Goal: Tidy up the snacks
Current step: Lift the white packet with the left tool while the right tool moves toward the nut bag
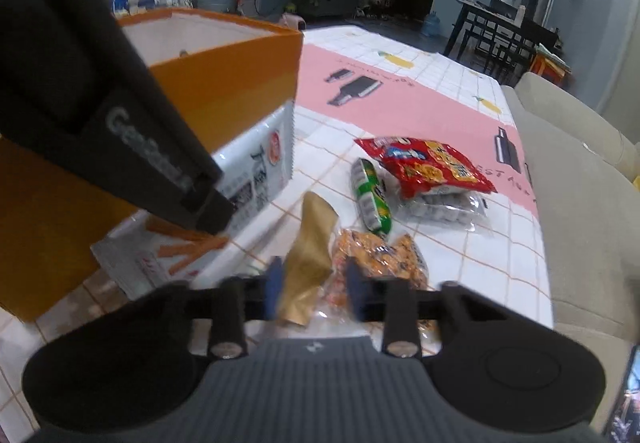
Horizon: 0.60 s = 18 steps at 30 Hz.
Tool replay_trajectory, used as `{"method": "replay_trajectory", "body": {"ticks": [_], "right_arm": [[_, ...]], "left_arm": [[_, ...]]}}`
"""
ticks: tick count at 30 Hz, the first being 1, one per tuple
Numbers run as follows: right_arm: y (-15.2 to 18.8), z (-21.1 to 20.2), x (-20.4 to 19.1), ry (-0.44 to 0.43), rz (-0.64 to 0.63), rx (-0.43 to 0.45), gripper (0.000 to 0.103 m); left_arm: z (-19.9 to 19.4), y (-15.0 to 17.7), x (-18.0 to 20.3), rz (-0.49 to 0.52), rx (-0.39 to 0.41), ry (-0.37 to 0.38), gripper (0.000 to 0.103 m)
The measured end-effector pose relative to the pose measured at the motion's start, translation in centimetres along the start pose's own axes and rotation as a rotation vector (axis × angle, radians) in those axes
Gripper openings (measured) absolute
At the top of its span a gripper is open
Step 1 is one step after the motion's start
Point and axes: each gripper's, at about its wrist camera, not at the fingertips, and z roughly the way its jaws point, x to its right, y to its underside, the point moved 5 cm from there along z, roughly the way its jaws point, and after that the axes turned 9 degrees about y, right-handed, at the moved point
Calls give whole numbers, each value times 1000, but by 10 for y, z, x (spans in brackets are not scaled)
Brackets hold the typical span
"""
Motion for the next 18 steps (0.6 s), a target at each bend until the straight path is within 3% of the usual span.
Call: {"method": "replay_trajectory", "body": {"ticks": [9,13,14,15,16,18], "right_arm": [[24,-16,21,17,5,-162,0],[26,-26,27,-10,47,-122,3],[23,-27,26,-18,50,-90,16],[19,-28,21,-28,40,-58,37],[16,-27,17,-33,26,-32,42],[11,-22,5,-36,-7,13,44]], "left_arm": [[0,11,3,18,-25,6,10],[-6,9,2,18,2,-2,10],[-8,8,3,25,10,-10,10],[-9,6,2,27,18,-11,10],[-11,5,2,24,22,-8,10],[-13,4,0,13,28,4,10]]}}
